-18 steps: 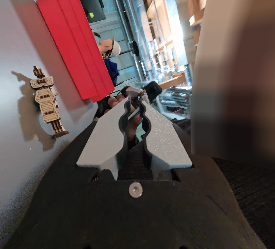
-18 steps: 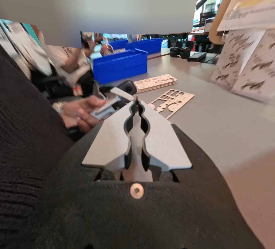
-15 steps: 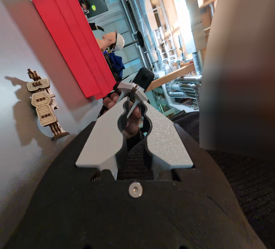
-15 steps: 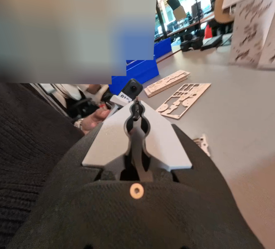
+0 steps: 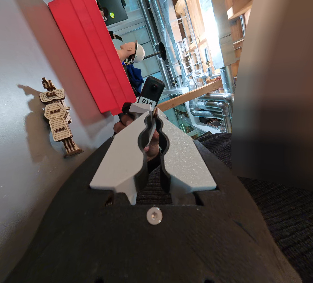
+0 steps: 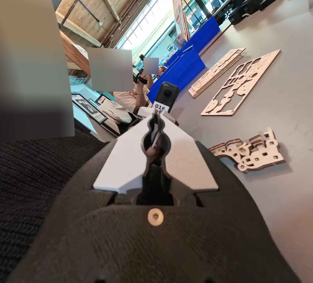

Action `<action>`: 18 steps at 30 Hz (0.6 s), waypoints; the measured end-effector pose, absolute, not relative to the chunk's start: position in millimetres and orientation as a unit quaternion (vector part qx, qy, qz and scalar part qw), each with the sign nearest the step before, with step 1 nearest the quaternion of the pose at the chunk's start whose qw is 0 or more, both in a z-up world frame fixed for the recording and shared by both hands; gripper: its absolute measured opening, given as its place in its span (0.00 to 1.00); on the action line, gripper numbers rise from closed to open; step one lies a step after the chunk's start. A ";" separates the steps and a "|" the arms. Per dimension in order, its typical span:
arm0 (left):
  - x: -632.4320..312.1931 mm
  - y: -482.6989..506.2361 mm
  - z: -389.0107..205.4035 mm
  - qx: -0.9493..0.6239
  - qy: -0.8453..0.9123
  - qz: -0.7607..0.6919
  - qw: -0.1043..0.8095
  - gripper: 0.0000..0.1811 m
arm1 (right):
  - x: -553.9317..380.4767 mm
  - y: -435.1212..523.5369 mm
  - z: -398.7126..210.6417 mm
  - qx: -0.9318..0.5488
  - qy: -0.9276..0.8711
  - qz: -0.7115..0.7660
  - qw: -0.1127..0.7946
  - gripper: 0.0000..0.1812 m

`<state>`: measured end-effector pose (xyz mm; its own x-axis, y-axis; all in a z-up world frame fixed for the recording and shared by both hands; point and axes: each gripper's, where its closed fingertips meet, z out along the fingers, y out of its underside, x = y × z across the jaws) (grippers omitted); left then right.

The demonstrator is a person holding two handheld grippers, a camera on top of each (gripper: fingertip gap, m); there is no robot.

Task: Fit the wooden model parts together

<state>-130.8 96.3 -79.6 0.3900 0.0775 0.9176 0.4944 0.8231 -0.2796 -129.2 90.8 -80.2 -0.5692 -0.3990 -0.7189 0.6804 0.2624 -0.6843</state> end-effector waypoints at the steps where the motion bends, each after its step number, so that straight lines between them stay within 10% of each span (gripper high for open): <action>1: -130.8 96.1 -80.1 -0.268 -0.537 -0.130 0.789 0.01 | -129.3 90.5 -80.6 0.107 0.656 -0.598 0.449 0.01; 6: -133.1 86.2 -88.0 -0.271 -0.567 -0.094 0.772 0.01 | -131.9 89.9 -86.3 0.089 0.680 -0.598 0.415 0.03; 18: -134.9 91.6 -127.9 -0.456 -0.648 0.044 0.609 0.01 | -133.9 87.6 -120.2 -0.158 0.824 -0.544 -0.022 0.09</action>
<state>-134.9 91.6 -127.9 0.1569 0.6443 0.7485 0.5377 0.5800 -0.6119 -133.9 87.6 -120.2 -0.9491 -0.2369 0.2076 -0.2840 0.3582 -0.8894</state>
